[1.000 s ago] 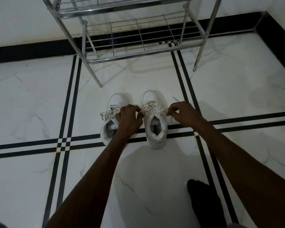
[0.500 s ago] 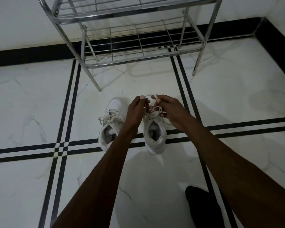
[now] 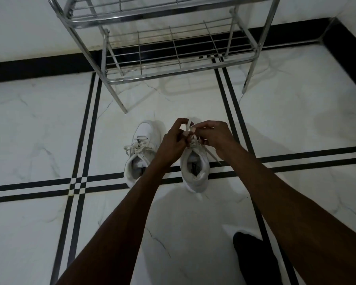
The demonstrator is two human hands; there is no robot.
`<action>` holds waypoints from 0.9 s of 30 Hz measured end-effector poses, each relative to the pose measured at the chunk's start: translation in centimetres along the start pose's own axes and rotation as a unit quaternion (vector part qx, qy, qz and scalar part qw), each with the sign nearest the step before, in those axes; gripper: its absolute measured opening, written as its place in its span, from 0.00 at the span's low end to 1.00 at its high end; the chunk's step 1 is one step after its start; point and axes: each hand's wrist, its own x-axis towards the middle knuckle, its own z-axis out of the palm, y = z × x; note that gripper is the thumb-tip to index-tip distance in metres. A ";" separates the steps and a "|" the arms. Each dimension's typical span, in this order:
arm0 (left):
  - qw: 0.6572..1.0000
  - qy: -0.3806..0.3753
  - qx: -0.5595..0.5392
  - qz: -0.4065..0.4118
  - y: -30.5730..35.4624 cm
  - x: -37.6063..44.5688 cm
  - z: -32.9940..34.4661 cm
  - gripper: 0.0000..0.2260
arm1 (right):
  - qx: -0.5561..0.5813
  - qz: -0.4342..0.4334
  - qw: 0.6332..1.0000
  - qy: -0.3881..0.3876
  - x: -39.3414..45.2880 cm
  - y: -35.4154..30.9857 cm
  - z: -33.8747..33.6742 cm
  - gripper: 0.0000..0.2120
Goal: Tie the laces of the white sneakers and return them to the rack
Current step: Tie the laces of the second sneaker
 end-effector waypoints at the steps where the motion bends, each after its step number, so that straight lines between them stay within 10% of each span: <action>1: 1.000 -0.001 0.013 -0.003 0.1 0.1 -0.1 0.10 | -0.018 -0.014 1.000 -0.016 -0.1 -0.1 -0.2 0.10; 6: 0.999 0.014 0.040 -0.019 0.3 0.9 -0.3 0.15 | -0.051 -0.067 0.991 -0.104 -0.1 -0.1 -0.7 0.13; 12: 0.999 0.004 0.046 0.017 -0.3 0.5 -0.4 0.17 | -0.101 -0.062 0.993 -0.011 1.0 0.1 0.8 0.12; 19: 0.985 0.041 -0.094 -0.138 -2.1 0.9 -0.7 0.16 | -0.038 -0.054 0.995 -0.075 0.1 0.3 -0.8 0.09; 24: 0.984 0.035 -0.109 -0.140 -1.7 1.1 -1.0 0.12 | -0.386 -0.224 0.892 -0.075 0.4 -0.8 -1.6 0.09; 27: 0.981 0.045 -0.126 -0.138 -1.4 0.9 -1.0 0.08 | -0.409 -0.299 0.862 -0.010 0.4 -0.4 -1.1 0.07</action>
